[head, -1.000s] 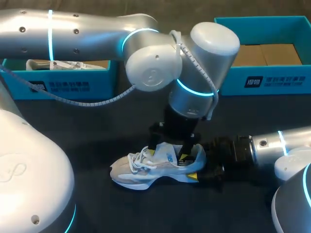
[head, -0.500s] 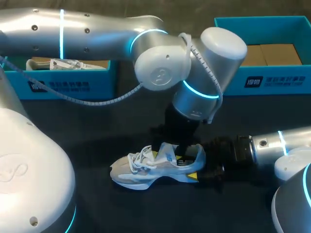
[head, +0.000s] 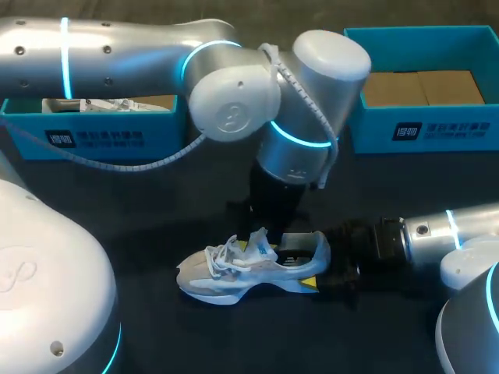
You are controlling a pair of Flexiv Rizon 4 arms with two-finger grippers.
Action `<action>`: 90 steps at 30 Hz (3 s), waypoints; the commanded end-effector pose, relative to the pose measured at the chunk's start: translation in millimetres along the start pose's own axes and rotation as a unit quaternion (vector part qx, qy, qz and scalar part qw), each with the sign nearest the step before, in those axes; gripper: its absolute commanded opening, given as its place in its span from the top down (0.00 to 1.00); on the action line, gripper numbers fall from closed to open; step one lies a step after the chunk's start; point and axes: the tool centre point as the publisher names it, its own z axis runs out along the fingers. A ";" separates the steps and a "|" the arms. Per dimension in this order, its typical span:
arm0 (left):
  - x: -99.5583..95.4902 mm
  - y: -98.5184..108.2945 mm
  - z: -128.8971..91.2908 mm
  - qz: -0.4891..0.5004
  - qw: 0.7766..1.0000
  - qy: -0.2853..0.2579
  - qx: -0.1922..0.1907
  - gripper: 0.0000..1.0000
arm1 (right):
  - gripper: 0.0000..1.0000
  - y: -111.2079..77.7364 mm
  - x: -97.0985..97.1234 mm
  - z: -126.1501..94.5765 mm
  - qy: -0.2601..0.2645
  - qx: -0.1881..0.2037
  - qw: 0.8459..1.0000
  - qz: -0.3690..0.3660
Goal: Take the shoe out of the shoebox, open the shoe tongue, remove and reinsert the insole, then place the shoe into the shoebox
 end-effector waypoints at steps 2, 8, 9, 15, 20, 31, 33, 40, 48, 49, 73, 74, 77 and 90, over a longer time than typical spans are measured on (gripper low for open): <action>-17.1 4.0 -3.5 -0.049 0.997 0.060 0.003 0.62 | 1.00 0.1 0.5 1.1 0.000 0.002 1.000 0.000; -23.6 1.0 -2.7 -0.042 0.996 0.082 -0.012 0.74 | 1.00 0.1 0.5 1.1 0.000 0.002 1.000 0.000; -24.3 0.5 -2.0 -0.039 0.995 0.089 -0.017 0.75 | 1.00 0.1 0.5 1.1 0.000 0.002 1.000 0.000; -31.3 -1.8 -0.1 -0.024 0.992 0.120 -0.026 0.96 | 1.00 0.1 0.5 1.1 0.000 0.002 1.000 0.000; -45.9 -8.1 9.0 0.010 0.985 0.170 -0.038 1.00 | 1.00 0.1 0.5 1.1 0.000 0.002 1.000 0.000; -70.7 -16.4 22.4 0.053 0.963 0.261 -0.039 1.00 | 1.00 0.1 0.5 1.1 0.000 0.002 1.000 0.000; -73.3 -16.8 25.8 0.058 0.960 0.271 -0.039 1.00 | 1.00 0.1 0.5 1.1 0.000 0.002 1.000 0.000; -82.9 -20.2 42.4 0.064 0.952 0.295 -0.052 1.00 | 1.00 0.1 0.5 1.1 0.000 0.002 1.000 0.000; -91.8 -21.2 59.4 0.056 0.953 0.293 -0.058 1.00 | 1.00 0.1 0.5 1.1 0.000 0.002 1.000 0.000; -91.9 -21.3 60.2 0.056 0.953 0.293 -0.059 1.00 | 1.00 0.1 0.5 1.1 0.000 0.002 1.000 0.000; -121.5 -16.3 -7.1 0.120 0.944 0.305 0.019 0.11 | 1.00 0.1 0.5 1.1 0.000 0.002 1.000 0.000; -120.7 -15.8 -13.4 0.132 0.942 0.307 0.021 0.11 | 1.00 0.1 0.5 1.1 0.000 0.002 1.000 0.000; -116.1 -14.0 -32.2 0.161 0.938 0.305 0.032 0.11 | 1.00 0.1 0.5 1.1 0.000 0.002 1.000 0.000; -95.0 -2.6 -93.1 0.318 0.903 0.283 0.051 0.54 | 1.00 0.1 0.5 1.1 0.000 0.002 1.000 0.000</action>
